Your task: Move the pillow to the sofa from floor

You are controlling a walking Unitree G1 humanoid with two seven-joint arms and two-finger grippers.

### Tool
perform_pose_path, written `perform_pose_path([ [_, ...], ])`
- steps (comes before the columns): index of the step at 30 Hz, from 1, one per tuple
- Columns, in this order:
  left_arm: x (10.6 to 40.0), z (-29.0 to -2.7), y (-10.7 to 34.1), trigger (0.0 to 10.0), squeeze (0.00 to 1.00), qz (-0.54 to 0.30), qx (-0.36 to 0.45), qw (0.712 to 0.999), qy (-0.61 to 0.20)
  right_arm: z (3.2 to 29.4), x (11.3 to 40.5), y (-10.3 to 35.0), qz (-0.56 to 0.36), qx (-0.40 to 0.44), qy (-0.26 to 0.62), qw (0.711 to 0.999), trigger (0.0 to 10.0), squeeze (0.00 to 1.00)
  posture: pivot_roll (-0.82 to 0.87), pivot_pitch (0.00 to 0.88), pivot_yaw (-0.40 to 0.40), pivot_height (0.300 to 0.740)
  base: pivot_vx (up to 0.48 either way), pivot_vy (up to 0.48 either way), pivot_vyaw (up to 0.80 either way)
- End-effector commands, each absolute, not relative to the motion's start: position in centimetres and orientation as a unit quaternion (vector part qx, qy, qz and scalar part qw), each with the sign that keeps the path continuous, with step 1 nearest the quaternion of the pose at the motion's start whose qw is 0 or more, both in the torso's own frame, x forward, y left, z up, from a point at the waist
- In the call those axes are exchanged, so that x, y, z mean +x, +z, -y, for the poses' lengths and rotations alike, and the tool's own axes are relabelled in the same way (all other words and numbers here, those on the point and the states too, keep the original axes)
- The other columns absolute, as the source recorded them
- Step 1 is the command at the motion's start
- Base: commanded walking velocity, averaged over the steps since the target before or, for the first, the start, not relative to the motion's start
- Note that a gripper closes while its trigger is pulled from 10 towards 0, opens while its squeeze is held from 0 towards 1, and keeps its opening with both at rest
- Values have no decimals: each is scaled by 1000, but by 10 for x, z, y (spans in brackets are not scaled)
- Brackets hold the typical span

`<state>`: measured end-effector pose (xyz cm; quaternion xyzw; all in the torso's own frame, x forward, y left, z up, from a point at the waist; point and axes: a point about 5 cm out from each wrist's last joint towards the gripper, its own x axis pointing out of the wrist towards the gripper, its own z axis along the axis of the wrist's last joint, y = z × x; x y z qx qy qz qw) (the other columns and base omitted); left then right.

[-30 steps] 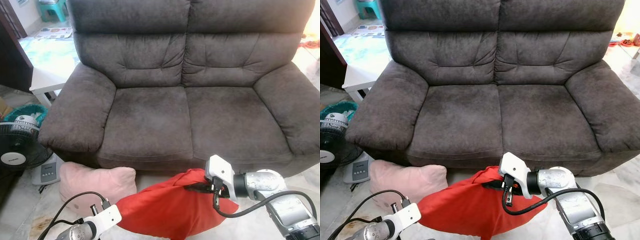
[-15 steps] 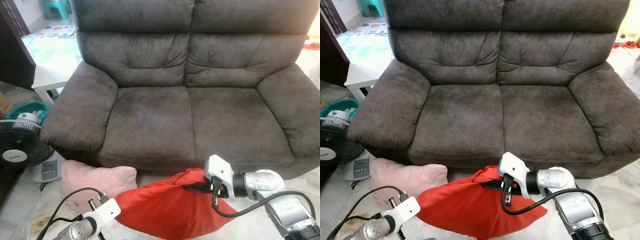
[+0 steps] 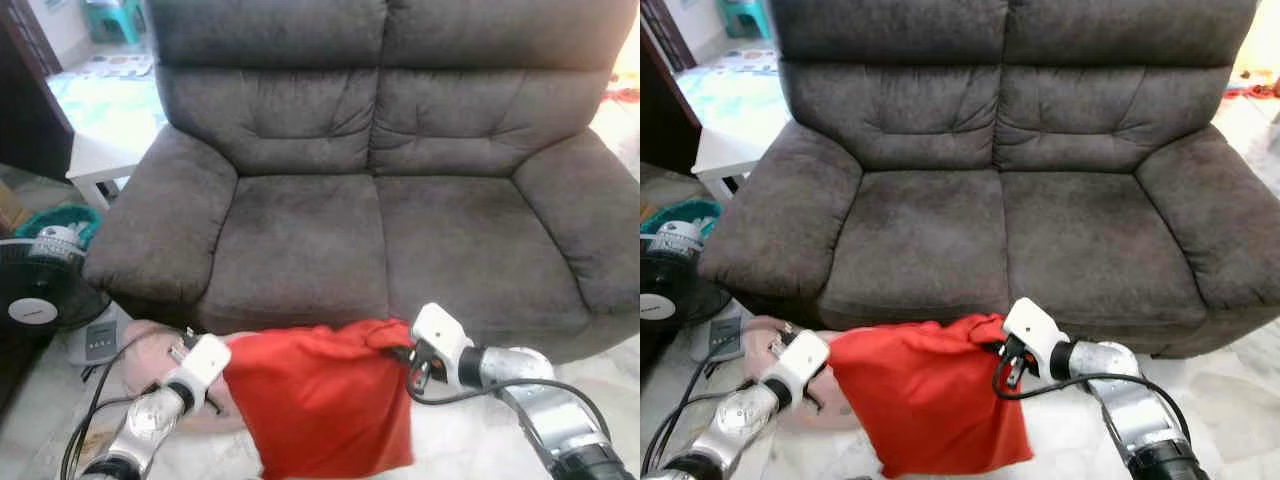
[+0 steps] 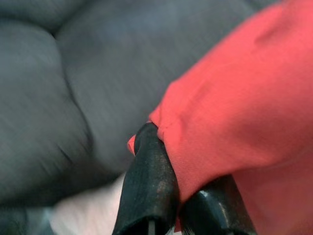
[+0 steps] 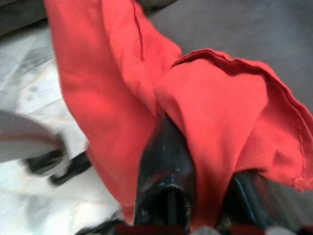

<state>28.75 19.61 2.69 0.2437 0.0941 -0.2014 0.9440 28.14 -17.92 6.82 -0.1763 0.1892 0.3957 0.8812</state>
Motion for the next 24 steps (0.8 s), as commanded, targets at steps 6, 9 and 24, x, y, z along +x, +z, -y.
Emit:
perform_pose_path([
  [6, 311, -174, 78, 10000, 0, 48, 196, 971, -126, 201, 309, 75, -121, -130, 160, 971, 10000, 0, 122, 89, -20, 740, 0, 0, 0],
  [9, 309, -166, 86, 10000, 0, 65, 175, 976, -111, 202, 307, 68, -117, -116, 114, 980, 10000, 0, 125, 89, -19, 740, 0, 0, 0],
  [24, 308, -153, 128, 10000, 0, 131, 143, 981, -12, 187, 300, 75, -14, 41, 13, 999, 10000, 0, 131, 66, -21, 740, 0, 0, 0],
])
